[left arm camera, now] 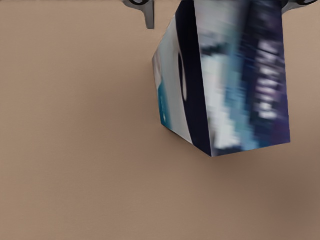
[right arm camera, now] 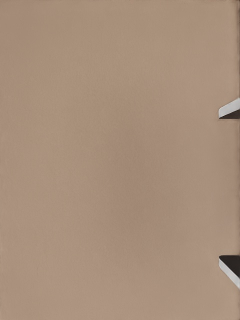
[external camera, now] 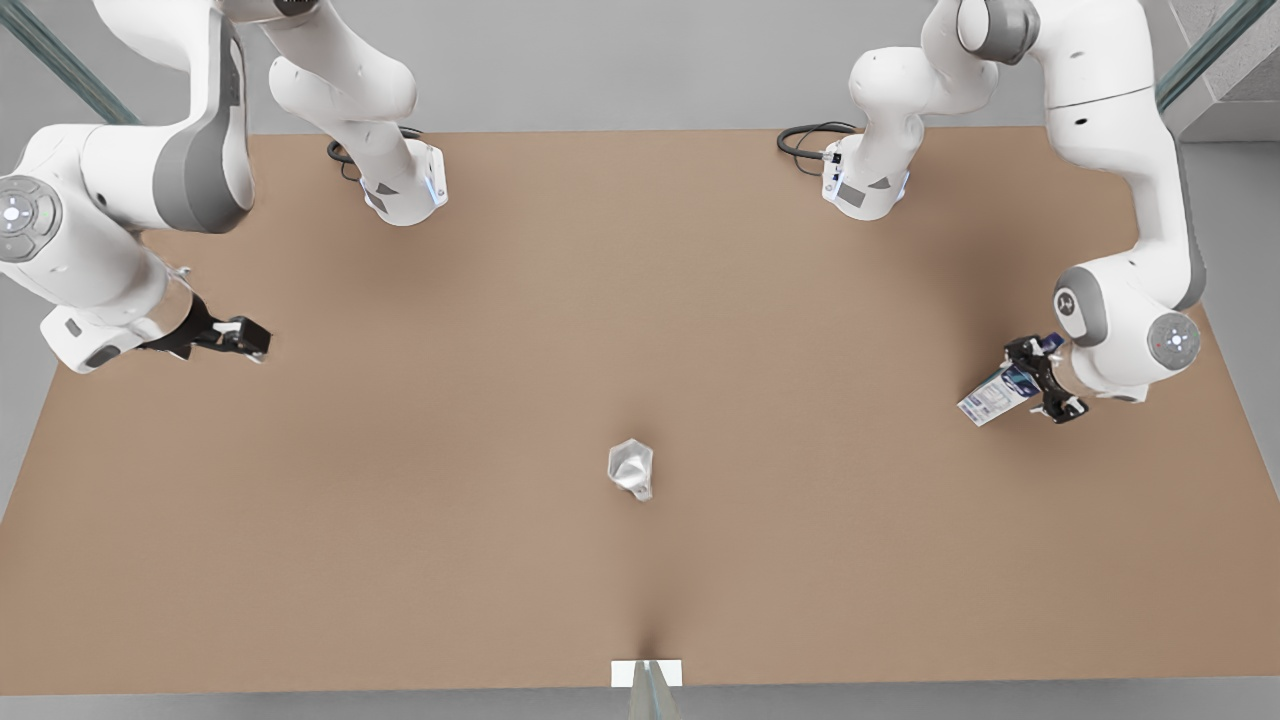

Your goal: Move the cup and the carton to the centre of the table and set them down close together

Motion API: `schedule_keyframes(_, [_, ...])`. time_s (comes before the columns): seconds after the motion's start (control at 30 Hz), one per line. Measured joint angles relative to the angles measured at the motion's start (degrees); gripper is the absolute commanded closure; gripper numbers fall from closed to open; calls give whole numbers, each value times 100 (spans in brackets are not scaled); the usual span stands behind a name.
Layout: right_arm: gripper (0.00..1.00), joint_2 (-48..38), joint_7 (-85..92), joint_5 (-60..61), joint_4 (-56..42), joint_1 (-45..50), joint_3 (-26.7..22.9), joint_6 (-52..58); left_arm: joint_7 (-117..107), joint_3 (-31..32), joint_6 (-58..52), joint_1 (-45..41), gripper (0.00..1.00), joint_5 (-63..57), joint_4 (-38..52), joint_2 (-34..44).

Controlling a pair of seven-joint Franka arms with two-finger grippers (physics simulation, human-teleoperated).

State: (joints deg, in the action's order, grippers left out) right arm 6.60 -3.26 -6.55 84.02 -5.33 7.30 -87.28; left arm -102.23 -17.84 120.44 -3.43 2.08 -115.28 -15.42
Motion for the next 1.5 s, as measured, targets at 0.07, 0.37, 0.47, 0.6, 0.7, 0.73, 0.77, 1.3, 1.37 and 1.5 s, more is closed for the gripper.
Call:
schedule_keyframes(0.07, [0,-1,27,48,0,124,8,32,10,5,35,-2,38,9,-4,-42])
schedule_keyframes(0.37, [0,34,27,48,0,75,8,18,6,17,-62,-147,45,-8,-9,205])
schedule_keyframes(0.47, [0,26,41,46,-44,95,1,18,-6,126,-207,-214,45,19,134,335])
schedule_keyframes(0.6, [0,35,27,48,-62,93,5,18,-970,2268,-1445,-294,44,42,1118,357])
schedule_keyframes(0.7, [0,35,18,48,-51,88,4,18,-2077,3963,-1377,-280,44,63,1375,265])
schedule_keyframes(0.73, [0,35,18,48,-53,91,8,26,-2122,4231,-1310,-281,43,67,1418,240])
schedule_keyframes(0.77, [0,34,18,52,-53,99,8,35,-2185,4377,-1161,-269,43,70,1421,207])
schedule_keyframes(1.3, [0,87,18,75,-44,89,8,18,-2820,4702,207,-1784,33,-654,3072,-2117])
schedule_keyframes(1.37, [0,87,18,75,-44,82,8,18,-2835,4705,207,-1827,0,-890,3071,-2158])
schedule_keyframes(1.5, [0,87,35,78,-53,78,5,18,-2913,4709,187,-1837,0,-1095,3072,-2150])
